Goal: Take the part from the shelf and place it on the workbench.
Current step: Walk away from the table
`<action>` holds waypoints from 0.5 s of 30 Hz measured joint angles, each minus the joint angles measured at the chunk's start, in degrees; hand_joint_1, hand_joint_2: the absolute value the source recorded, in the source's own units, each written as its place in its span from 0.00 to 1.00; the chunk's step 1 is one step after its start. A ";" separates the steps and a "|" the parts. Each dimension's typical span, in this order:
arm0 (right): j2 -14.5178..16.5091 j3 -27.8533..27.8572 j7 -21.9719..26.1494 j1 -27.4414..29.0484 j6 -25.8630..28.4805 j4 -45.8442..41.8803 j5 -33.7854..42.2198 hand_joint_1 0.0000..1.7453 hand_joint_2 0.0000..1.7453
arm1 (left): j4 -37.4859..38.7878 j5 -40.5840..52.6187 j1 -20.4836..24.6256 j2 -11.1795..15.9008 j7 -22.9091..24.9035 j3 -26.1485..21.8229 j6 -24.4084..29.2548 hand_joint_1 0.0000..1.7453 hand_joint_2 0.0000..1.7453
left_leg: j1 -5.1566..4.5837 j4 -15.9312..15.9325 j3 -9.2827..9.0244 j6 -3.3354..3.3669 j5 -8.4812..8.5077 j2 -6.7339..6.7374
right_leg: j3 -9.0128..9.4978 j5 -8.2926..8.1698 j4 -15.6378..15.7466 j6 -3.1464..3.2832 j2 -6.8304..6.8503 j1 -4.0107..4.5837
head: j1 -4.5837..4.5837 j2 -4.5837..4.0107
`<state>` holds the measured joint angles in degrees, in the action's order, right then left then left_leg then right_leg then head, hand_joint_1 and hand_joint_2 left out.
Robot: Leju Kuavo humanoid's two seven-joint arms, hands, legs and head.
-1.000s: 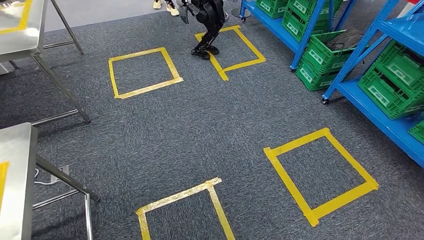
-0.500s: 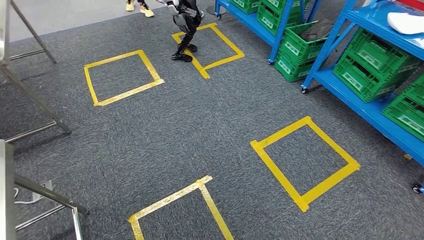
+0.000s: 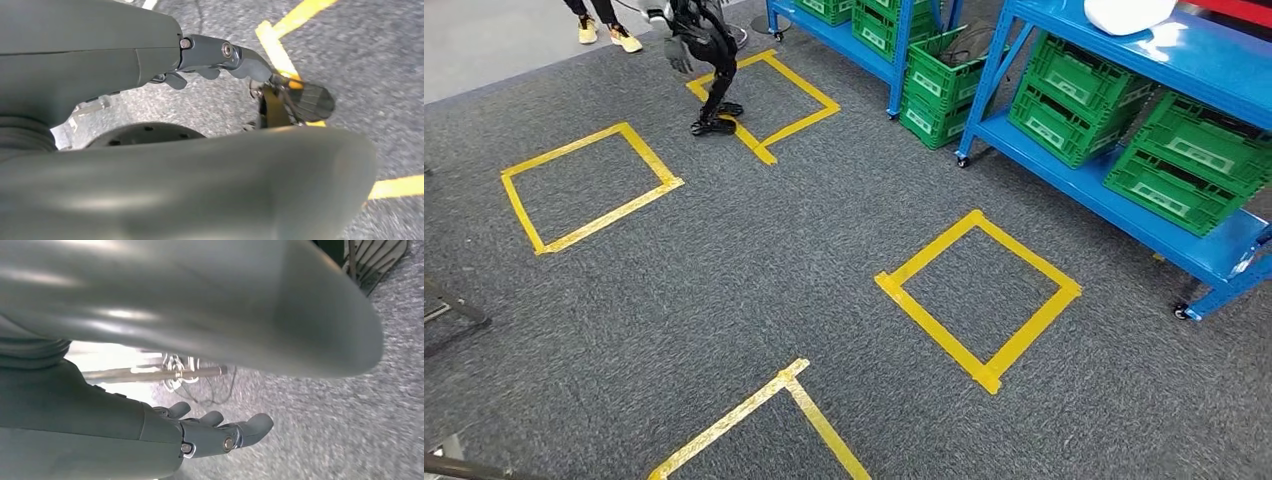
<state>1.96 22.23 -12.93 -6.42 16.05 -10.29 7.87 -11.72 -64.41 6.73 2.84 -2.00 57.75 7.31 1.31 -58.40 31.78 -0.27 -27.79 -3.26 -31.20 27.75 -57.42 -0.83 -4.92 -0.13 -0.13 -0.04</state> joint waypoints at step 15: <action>0.22 -0.02 -0.52 -0.07 0.11 -0.01 0.32 0.00 0.00 | -0.08 -0.20 0.08 0.19 -0.16 -0.02 -0.37 0.00 0.00 | -0.92 0.77 -1.84 1.22 -1.32 8.22 | -1.63 -0.11 -0.92 -0.08 8.23 0.59 | 2.54 0.00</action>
<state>2.19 22.21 -13.46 -6.49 16.17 -10.29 8.20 -11.80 -64.61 6.81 3.03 -2.16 57.72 6.93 0.39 -57.63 29.94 0.94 -29.10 4.96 -32.83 27.64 -58.35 -0.91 3.30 0.46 2.40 -0.04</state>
